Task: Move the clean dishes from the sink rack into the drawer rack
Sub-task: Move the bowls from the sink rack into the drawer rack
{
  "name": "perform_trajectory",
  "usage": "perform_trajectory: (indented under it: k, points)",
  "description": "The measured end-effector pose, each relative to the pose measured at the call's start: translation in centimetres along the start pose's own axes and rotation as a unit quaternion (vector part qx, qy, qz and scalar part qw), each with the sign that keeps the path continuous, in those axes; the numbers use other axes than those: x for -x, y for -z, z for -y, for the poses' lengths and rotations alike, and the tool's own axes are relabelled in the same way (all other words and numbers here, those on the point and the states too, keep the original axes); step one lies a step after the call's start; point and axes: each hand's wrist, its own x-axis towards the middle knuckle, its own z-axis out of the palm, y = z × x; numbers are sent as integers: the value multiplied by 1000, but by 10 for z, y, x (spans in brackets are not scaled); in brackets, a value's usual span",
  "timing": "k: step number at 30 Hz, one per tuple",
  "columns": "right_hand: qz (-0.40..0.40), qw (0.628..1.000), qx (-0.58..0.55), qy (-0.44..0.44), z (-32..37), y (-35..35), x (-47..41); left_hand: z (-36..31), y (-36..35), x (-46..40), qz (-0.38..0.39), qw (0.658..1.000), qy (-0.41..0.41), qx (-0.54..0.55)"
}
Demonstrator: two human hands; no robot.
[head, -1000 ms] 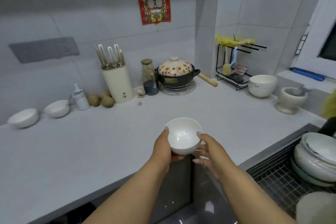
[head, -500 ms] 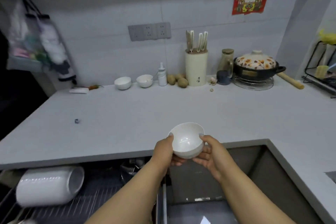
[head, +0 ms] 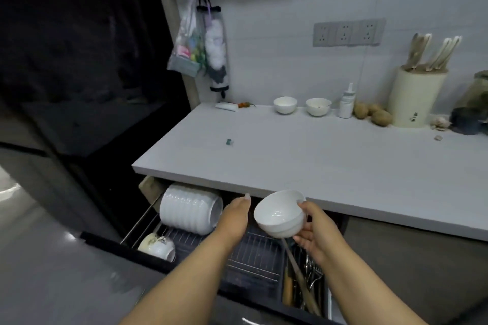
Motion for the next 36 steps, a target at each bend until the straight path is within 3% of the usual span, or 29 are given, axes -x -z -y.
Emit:
perform_trajectory:
  k: [11,18,27,36]
  points:
    - [20,995,76,-68,-65,-102,-26,85,113,2,-125,982,69,-127]
    - [24,985,135,-109,-110,-160,-66,132,169,-3,-156,959,119,-206]
    - [36,965,192,-175,-168,-233,-137,163,236,-42,-137,941,177,-254]
    - [35,940,258,-219,-248,-267,-215,193,258,-107,-95,905,135,-392]
